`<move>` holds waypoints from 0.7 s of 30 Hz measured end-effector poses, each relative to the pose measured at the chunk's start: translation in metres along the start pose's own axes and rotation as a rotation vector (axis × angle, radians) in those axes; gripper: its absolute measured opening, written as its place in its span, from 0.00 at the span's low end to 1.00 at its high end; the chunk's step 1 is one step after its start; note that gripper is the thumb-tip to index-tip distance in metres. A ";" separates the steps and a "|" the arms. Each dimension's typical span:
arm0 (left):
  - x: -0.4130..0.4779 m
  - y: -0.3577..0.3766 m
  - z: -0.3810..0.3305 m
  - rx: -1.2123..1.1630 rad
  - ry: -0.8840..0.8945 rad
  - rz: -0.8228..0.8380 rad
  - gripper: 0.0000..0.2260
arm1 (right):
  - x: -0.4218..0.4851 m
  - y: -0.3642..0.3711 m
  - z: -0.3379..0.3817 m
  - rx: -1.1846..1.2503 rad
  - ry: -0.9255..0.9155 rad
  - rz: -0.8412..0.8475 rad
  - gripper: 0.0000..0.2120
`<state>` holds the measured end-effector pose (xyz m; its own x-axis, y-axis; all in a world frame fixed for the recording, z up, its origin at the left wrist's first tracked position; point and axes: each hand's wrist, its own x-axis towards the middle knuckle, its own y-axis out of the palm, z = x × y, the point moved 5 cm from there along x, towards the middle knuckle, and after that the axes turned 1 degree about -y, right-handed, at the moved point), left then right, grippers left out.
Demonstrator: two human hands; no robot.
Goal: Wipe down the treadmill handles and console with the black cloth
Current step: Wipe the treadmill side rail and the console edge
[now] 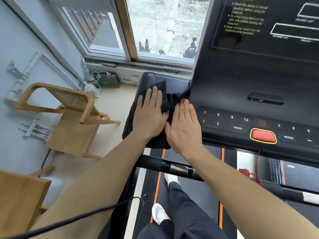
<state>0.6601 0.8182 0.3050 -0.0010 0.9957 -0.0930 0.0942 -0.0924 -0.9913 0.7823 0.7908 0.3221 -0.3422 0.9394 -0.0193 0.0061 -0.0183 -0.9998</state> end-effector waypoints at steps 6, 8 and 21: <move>-0.078 0.008 0.007 0.031 0.104 -0.054 0.31 | -0.062 0.005 0.012 -0.010 -0.099 -0.176 0.21; -0.087 0.004 0.011 -0.020 0.115 -0.112 0.28 | -0.060 -0.003 0.008 0.011 -0.097 -0.275 0.17; -0.155 -0.030 0.037 -0.283 -0.290 -0.085 0.40 | -0.065 -0.036 -0.006 0.477 -0.014 0.217 0.15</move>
<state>0.6204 0.6661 0.3460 -0.2970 0.9520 -0.0741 0.3518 0.0369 -0.9353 0.8099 0.7321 0.3590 -0.3928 0.8921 -0.2232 -0.3491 -0.3692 -0.8613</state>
